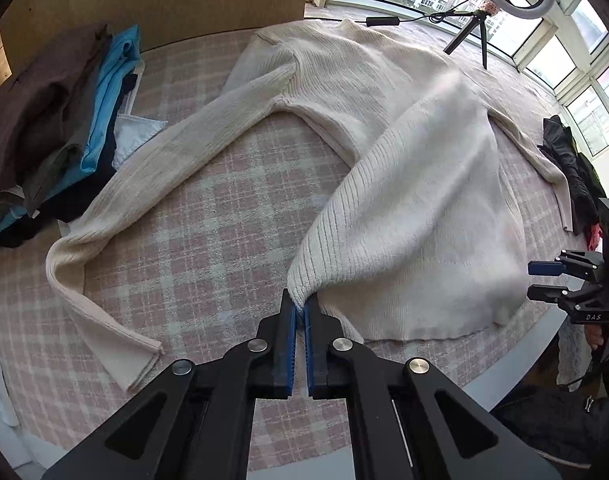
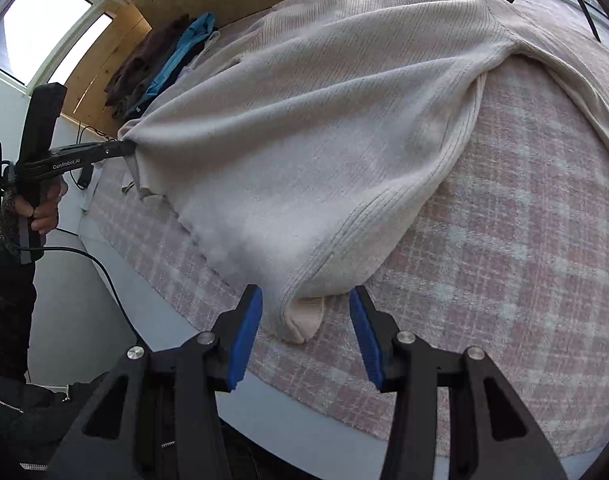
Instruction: Fold clothes
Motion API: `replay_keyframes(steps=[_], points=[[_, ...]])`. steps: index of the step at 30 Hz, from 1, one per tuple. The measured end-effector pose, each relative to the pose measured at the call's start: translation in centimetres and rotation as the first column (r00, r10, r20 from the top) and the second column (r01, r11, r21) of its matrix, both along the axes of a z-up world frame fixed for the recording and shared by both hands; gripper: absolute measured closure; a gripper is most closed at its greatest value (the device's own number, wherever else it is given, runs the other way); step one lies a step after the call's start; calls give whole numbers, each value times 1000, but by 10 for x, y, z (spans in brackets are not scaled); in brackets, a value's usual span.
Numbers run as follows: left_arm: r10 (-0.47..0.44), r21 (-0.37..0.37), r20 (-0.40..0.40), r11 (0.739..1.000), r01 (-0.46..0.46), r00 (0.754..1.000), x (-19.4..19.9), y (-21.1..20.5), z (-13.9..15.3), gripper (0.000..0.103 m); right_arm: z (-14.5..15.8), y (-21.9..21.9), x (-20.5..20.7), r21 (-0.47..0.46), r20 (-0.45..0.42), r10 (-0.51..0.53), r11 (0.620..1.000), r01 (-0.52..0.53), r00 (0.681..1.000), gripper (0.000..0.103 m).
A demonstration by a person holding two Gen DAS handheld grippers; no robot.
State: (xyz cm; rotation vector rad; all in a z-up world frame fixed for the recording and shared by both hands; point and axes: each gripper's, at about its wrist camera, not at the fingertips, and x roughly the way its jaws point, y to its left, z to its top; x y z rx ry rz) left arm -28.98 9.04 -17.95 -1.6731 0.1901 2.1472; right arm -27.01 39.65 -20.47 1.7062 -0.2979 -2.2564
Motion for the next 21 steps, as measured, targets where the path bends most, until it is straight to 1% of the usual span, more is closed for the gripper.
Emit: replay_keyframes(steps=[1, 2, 3, 4, 5, 6, 8, 9, 11, 12, 13, 14, 15, 16, 18, 19, 21], points=[[-13, 5, -4, 1000, 13, 1000, 3, 1, 7, 100, -4, 1, 2, 52, -5, 15, 999, -15, 1000, 60], [-27, 10, -7, 1000, 27, 1000, 6, 1, 14, 100, -6, 7, 5, 66, -2, 22, 998, -22, 1000, 85], [-40, 15, -11, 999, 40, 999, 9, 2, 21, 100, -7, 14, 4, 38, 11, 9, 999, -9, 1000, 97], [-54, 19, -15, 998, 54, 998, 12, 3, 29, 100, -7, 22, 3, -1, 28, -9, 1000, 9, 1000, 96], [-67, 24, -19, 997, 67, 998, 15, 3, 36, 100, 1, 31, 4, -31, 23, -34, 999, 34, 999, 96], [-80, 29, -23, 996, 81, 997, 18, 4, 43, 100, 19, 46, 7, -69, -9, -69, 995, 68, 998, 96], [-107, 38, -31, 993, 108, 994, 25, 5, 57, 100, 72, 77, 18, -133, -105, -148, 982, 133, 983, 97], [-124, 47, -43, 991, 126, 991, 29, 8, 69, 102, 103, 93, 27, -156, -165, -180, 976, 154, 970, 97], [-163, 71, -75, 983, 168, 984, 39, 16, 98, 103, 161, 122, 47, -187, -279, -237, 964, 190, 931, 97], [-188, 94, -60, 977, 193, 980, 41, 22, 101, 103, 181, 135, 57, -188, -322, -269, 958, 217, 908, 97], [-218, 122, -30, 968, 220, 975, 43, 27, 98, 103, 193, 148, 65, -184, -344, -306, 949, 256, 888, 97], [-241, 114, -4, 964, 240, 971, 45, 36, 86, 103, 194, 157, 68, -177, -338, -338, 939, 293, 878, 97], [-259, 87, 20, 963, 256, 966, 46, 46, 70, 103, 183, 163, 68, -168, -302, -366, 929, 329, 880, 97], [-268, 82, 53, 961, 264, 962, 47, 54, 52, 103, 165, 168, 67, -160, -243, -386, 921, 356, 890, 97], [-275, 103, 123, 959, 263, 954, 48, 66, 15, 103, 123, 175, 62, -147, -125, -412, 907, 394, 902, 97], [-278, 115, 152, 958, 262, 949, 50, 73, 0, 103, 105, 176, 60, -138, -88, -413, 906, 399, 907, 97], [-289, 144, 201, 954, 263, 936, 56, 89, -24, 103, 76, 183, 55, -92, -34, -425, 902, 421, 904, 97]])
